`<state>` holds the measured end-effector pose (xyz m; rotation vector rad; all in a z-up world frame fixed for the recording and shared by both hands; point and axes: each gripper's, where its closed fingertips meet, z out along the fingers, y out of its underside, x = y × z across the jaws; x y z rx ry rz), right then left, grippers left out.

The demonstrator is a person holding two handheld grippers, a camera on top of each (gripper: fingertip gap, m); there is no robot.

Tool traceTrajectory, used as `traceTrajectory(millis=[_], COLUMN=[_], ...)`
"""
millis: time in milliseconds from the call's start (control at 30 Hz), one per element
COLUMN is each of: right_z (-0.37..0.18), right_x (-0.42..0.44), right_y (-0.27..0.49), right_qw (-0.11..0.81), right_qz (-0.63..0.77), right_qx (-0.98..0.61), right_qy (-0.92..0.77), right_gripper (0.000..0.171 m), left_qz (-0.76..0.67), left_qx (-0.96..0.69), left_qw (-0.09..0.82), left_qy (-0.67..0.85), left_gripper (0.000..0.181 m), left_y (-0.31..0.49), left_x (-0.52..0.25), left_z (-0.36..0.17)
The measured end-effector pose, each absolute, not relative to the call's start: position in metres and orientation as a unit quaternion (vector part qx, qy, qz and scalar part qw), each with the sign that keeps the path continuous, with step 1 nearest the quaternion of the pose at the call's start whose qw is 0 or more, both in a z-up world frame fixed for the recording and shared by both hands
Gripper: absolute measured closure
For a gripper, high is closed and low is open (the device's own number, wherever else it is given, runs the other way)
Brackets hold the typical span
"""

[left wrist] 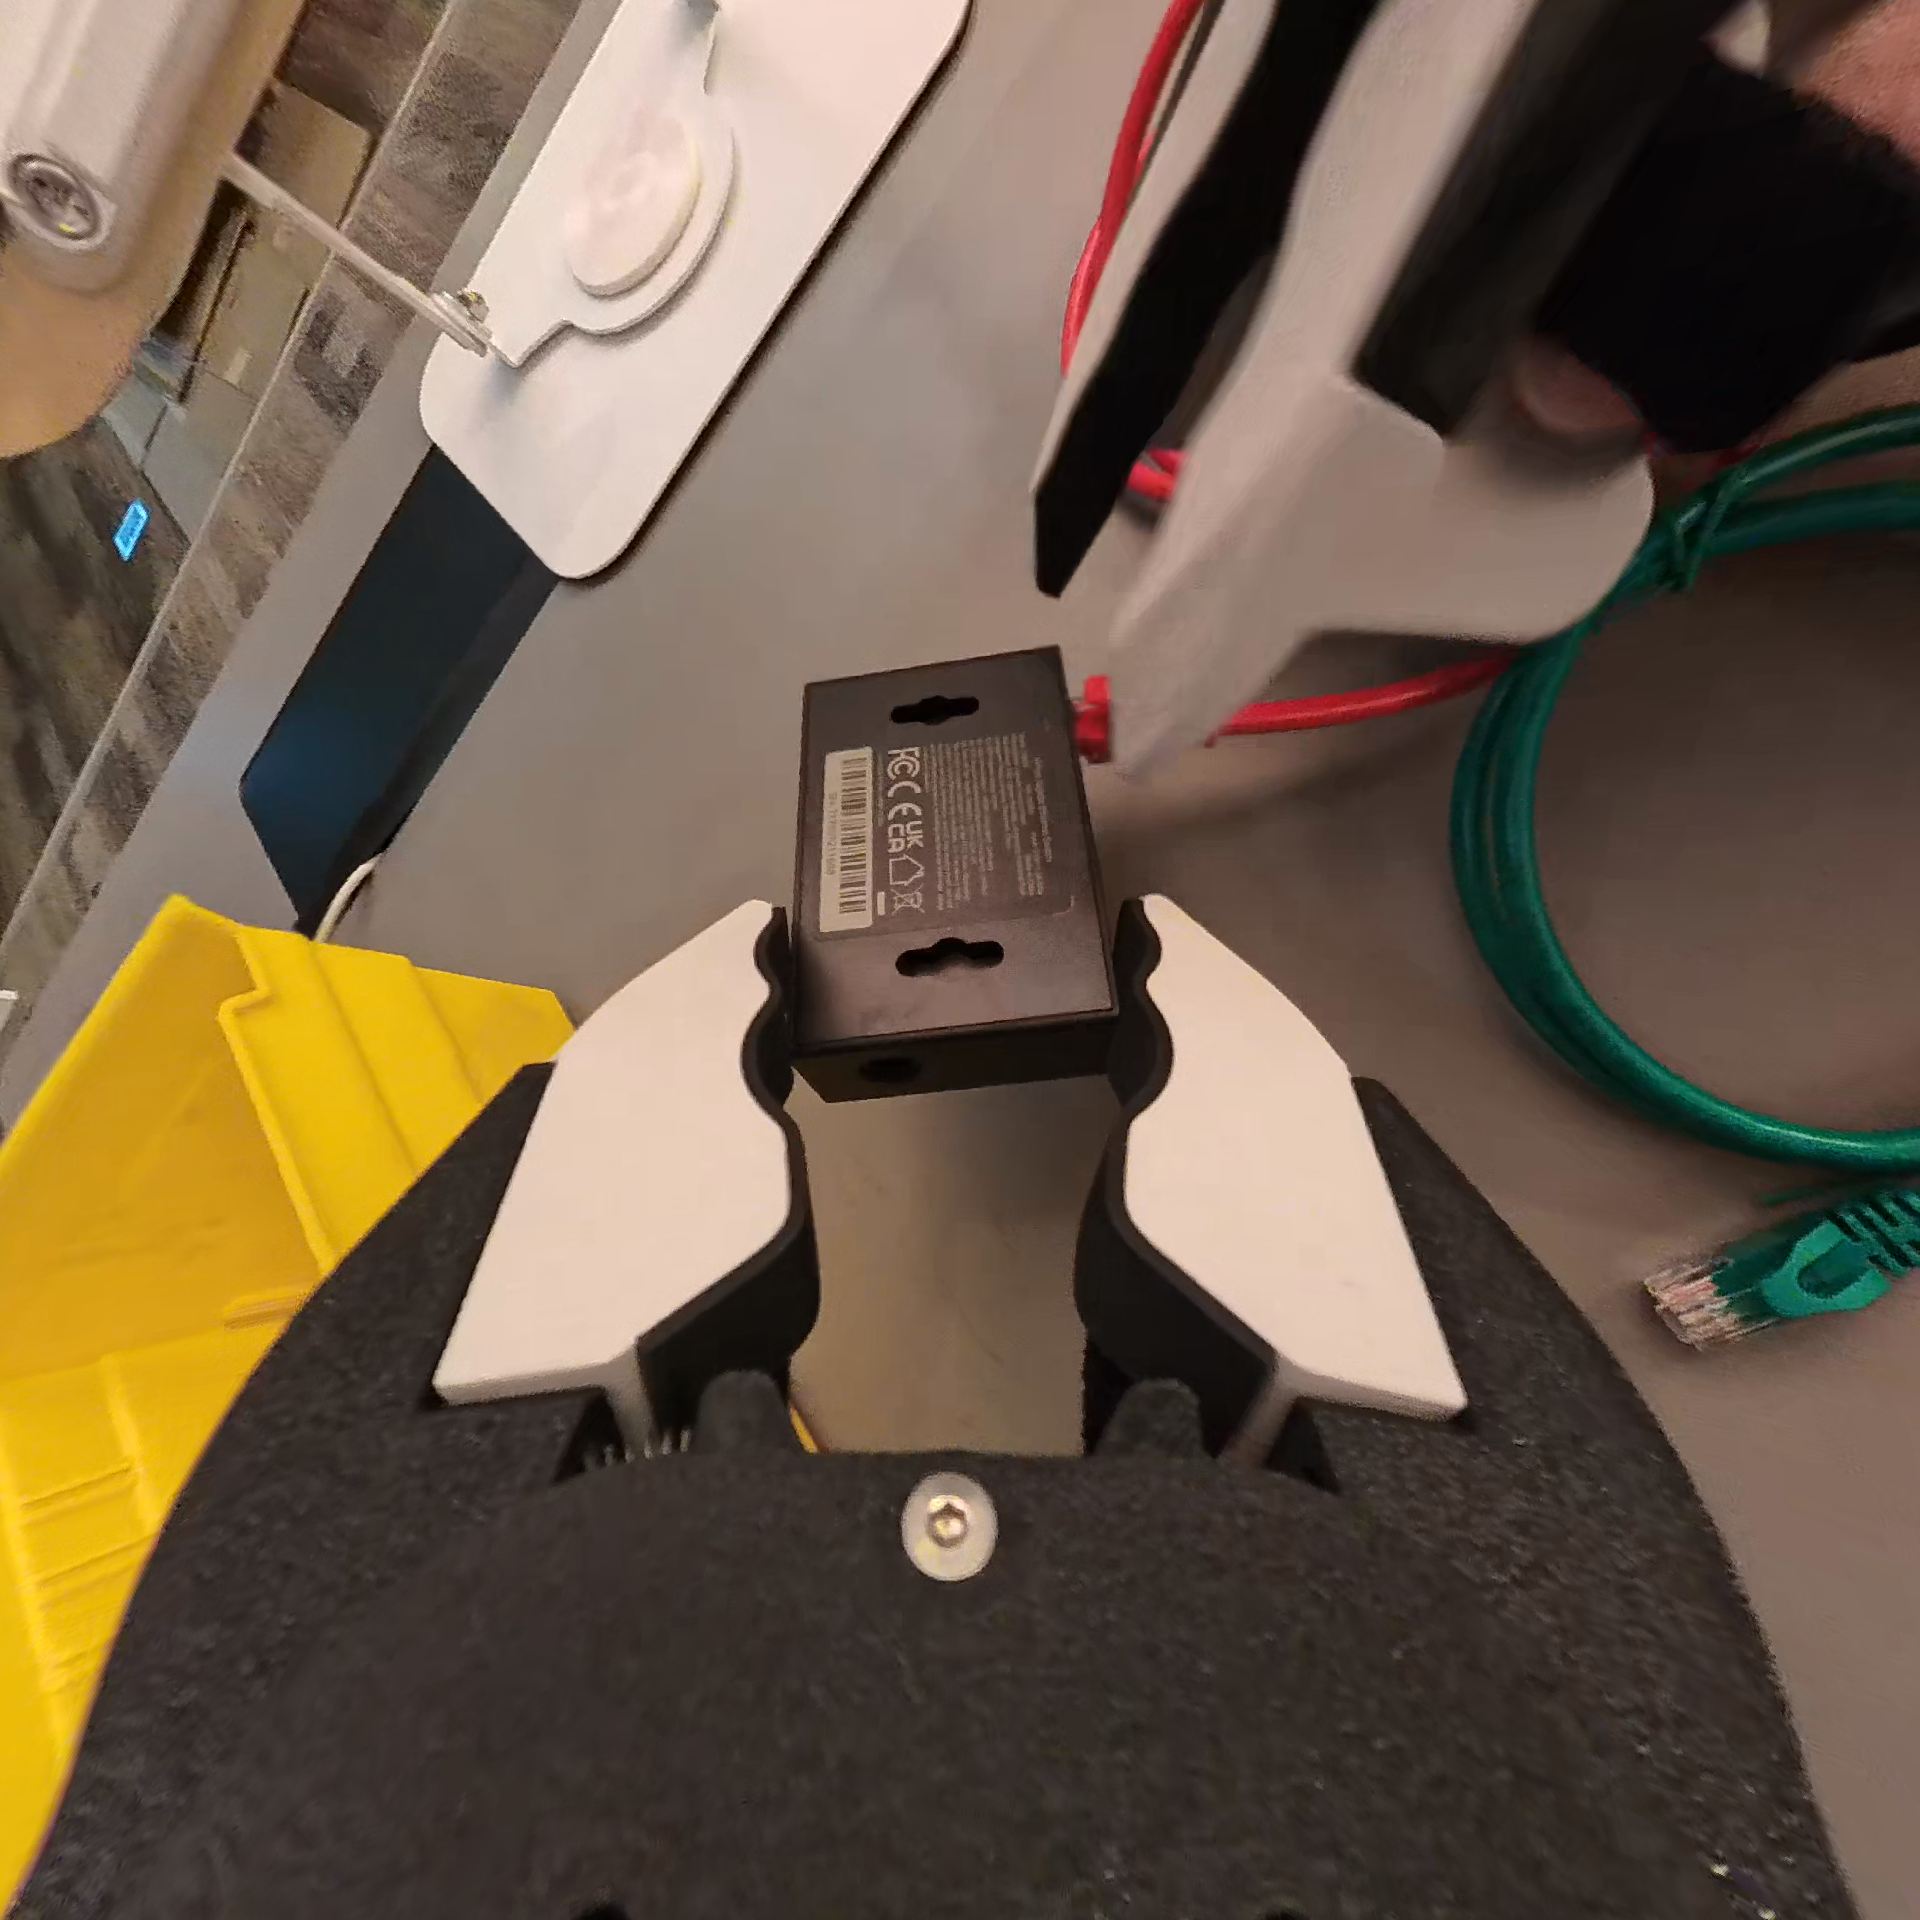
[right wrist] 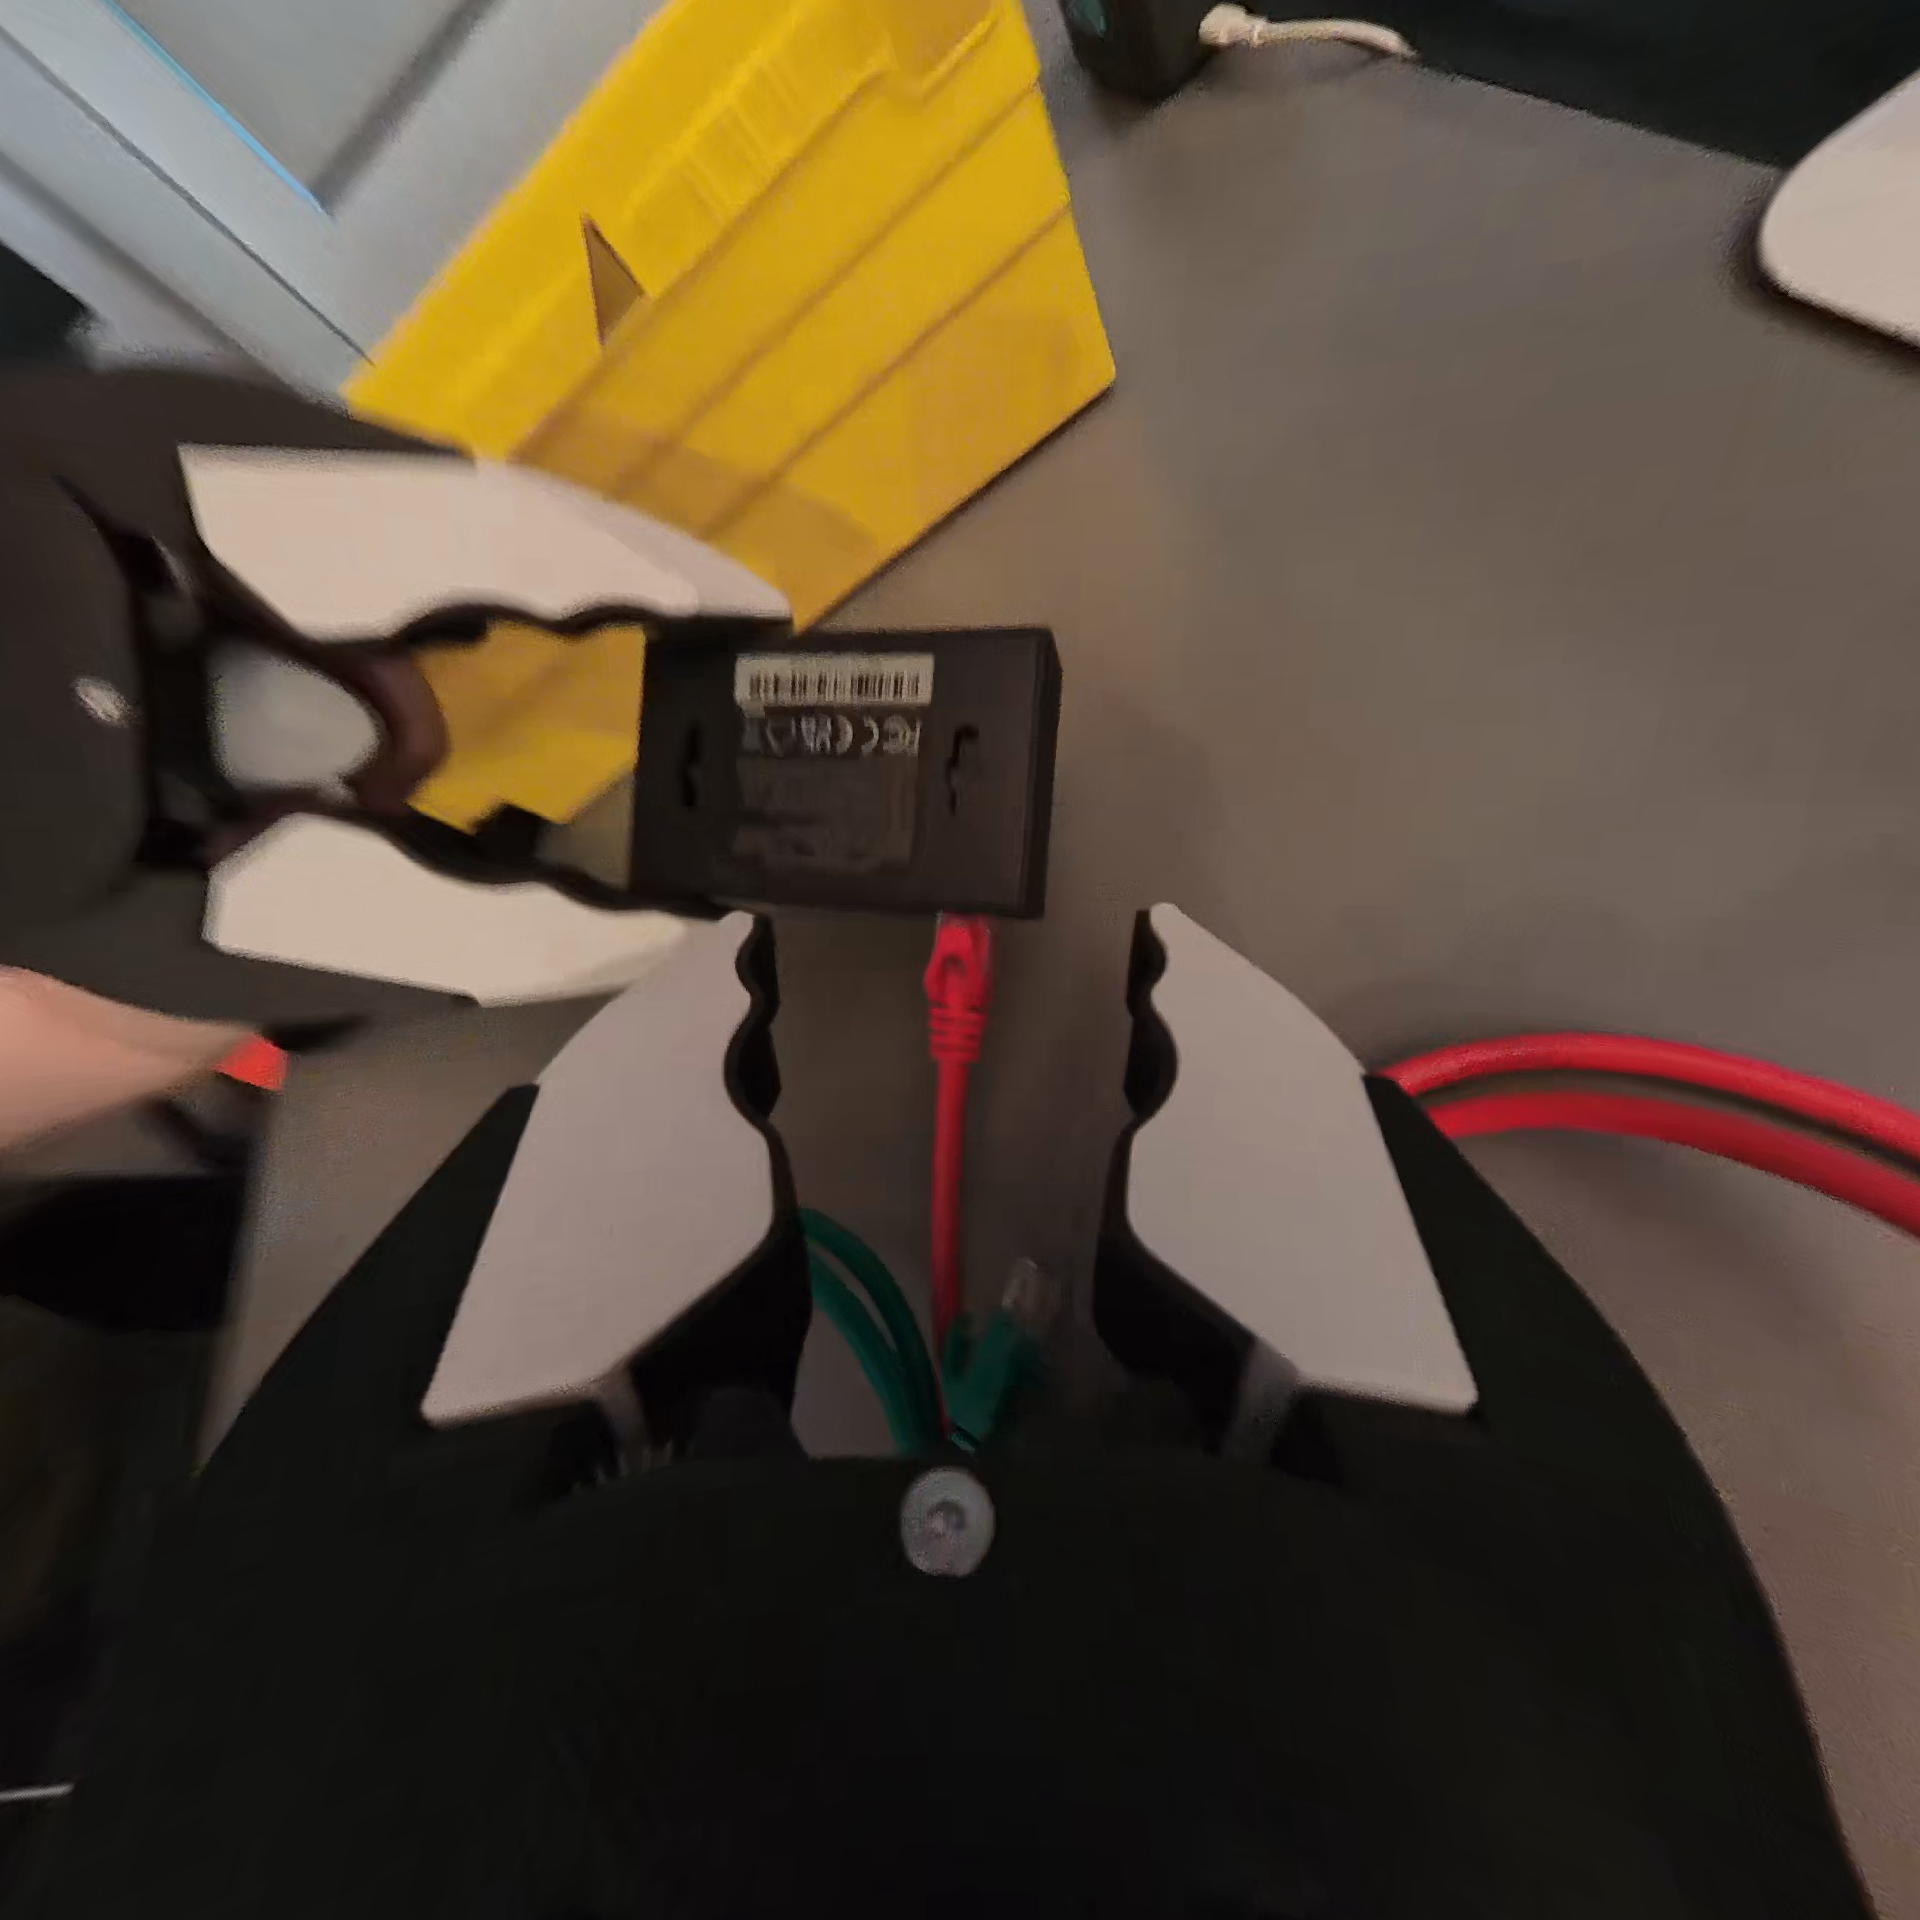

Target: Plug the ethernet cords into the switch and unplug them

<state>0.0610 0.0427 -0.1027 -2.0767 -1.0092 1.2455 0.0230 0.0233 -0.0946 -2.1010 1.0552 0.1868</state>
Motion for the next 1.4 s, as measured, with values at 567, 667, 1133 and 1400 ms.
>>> traceTrajectory(millis=[567,667,1133,1400], right_z=[-0.13,-0.124,-0.105,-0.112], right_x=[0.053,0.057,0.085,0.091], right_y=[0.038,0.031,-0.031,-0.04], right_qw=[0.289,0.244,0.037,0.007], right_qz=[0.271,0.32,0.389,0.372], right_qx=[-0.753,-0.77,-0.791,-0.79], right_qy=[-0.525,-0.495,-0.471,-0.487], right_gripper=[0.143,0.145,0.145,0.145], left_qz=[0.076,0.082,0.132,0.132], left_qx=[-0.791,-0.776,-0.601,-0.565], left_qw=[0.413,0.418,0.464,0.434], left_qy=[0.445,0.465,0.638,0.689], left_gripper=[0.121,0.107,0.119,0.148], left_y=[0.018,0.018,-0.01,-0.022], left_x=[0.035,0.034,0.054,0.065], left_z=[-0.082,-0.079,-0.067,-0.091])
